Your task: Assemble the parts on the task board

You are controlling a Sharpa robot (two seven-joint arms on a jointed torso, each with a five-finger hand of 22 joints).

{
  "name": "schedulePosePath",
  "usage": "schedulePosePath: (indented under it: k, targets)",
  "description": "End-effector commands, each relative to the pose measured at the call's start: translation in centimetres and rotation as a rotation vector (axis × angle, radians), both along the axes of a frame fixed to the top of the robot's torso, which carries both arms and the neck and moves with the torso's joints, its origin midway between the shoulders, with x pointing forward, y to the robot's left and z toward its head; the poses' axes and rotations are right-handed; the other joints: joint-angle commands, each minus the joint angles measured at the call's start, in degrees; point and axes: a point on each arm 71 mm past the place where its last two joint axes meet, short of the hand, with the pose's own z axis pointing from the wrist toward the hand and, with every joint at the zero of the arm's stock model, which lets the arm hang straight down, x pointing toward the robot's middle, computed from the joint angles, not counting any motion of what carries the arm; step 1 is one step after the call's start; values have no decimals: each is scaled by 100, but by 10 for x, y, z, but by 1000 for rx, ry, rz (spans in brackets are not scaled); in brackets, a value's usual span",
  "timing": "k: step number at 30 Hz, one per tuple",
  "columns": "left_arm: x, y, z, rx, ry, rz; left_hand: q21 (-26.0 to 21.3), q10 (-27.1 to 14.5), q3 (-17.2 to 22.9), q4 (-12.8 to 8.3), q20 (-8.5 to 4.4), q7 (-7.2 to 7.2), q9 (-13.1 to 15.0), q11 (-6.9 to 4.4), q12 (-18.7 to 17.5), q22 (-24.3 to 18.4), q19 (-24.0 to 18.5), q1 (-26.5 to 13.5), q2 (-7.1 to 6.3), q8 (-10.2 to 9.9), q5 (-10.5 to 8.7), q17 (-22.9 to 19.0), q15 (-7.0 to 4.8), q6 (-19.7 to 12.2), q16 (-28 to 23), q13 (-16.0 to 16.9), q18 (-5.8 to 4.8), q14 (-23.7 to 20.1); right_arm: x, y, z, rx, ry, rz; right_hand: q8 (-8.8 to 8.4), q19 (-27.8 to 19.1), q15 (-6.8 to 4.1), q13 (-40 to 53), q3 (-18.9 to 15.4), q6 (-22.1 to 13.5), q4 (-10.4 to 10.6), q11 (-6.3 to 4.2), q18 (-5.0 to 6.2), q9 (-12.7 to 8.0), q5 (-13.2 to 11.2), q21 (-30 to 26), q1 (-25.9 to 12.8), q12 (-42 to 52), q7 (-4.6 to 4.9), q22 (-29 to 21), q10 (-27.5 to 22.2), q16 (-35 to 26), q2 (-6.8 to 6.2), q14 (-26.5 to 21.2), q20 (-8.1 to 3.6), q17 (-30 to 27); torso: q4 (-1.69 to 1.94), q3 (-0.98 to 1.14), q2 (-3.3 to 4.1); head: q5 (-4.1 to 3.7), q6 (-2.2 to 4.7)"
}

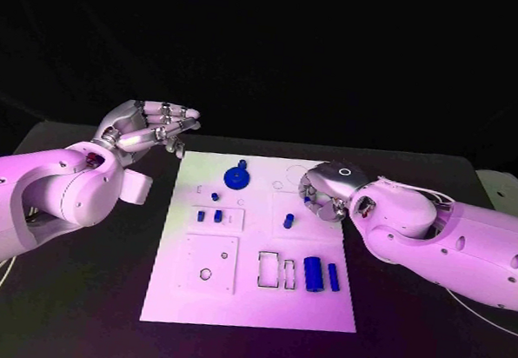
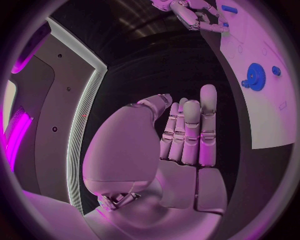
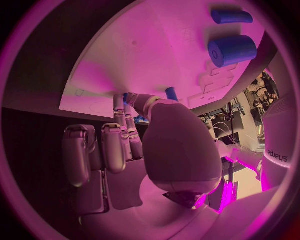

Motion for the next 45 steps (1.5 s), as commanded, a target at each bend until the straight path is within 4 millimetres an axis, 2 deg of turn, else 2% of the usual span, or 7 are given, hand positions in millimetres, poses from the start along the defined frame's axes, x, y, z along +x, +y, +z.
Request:
schedulePosePath:
  k: [1, 9, 14, 21, 29, 45]
  targets:
    - [0, 0, 0, -9, 2, -1, -36, 0, 23, -11, -6, 22, 6, 32, 27, -9, 1, -19, 5, 24, -21, 7, 20, -6, 9, 6, 39, 1, -1, -1, -10, -55, 42, -14, -5, 437, -28, -41, 23, -23, -9, 16, -119, 2, -42, 11, -13, -37, 28, 1301, -10, 37, 33, 390, -40, 439, -3, 0, -1, -12, -18]
    - [0, 1, 0, -6, 9, -1, -44, -47, 26, -29, -2, 38, 2, 47, 42, -16, 10, -30, -14, 17, -22, -5, 29, -46, 15, 12, 36, -6, -1, 0, -12, -60, 42, -19, -4, 447, -25, -52, 51, -24, -64, 20, -125, 8, -46, 36, -14, -51, 36, 1315, -3, 46, 30, 390, -30, 446, -8, -2, -1, -30, -31]
    - [0, 1, 0, -5, 12, -1, -48, -66, 29, -35, 1, 44, 1, 52, 49, -19, 11, -34, -17, 15, -20, -22, 34, -61, 11, 14, 35, -17, -2, 0, -9, -33, 16, -18, 22, 466, -31, -60, 125, 13, -177, 12, -136, 33, -11, 85, 6, -53, 36, 1341, 52, 58, 84, 393, -28, 455, -4, 1, 0, -15, -7]
    - [0, 2, 0, -4, 15, 1, -53, -89, 42, -52, 4, 49, 0, 57, 60, -23, 12, -25, -16, 14, -16, -28, 38, -79, 12, 18, 35, -26, -3, 1, -6, -9, -3, -10, 34, 484, -34, -58, 172, 29, -245, 8, -146, 47, -40, 131, 6, -50, 36, 1364, 88, 62, 106, 393, -29, 453, -2, 2, -2, -22, -33]
    - [0, 3, -1, -1, 17, 5, -58, -111, 47, -58, 7, 58, -2, 65, 68, -26, 13, -31, -19, 12, -16, -36, 43, -96, 11, 21, 35, -35, -5, 1, -1, 23, -31, 0, 41, 489, -35, -56, 182, 40, -260, 6, -149, 52, -46, 144, -1, -48, 33, 1370, 100, 67, 111, 395, -30, 458, -10, -2, -9, -34, -29]
    - [0, 4, 0, 0, 11, 17, -63, -129, 53, -63, 11, 62, -2, 70, 77, -29, 12, -36, -17, 12, -15, -54, 48, -108, 6, 24, 34, -48, -9, -1, 14, 57, -71, 11, 54, 494, -38, -54, 187, 60, -277, 2, -152, 64, -75, 155, -48, -49, 27, 1377, 122, 76, 99, 398, -31, 466, -2, -7, -10, -70, -15]
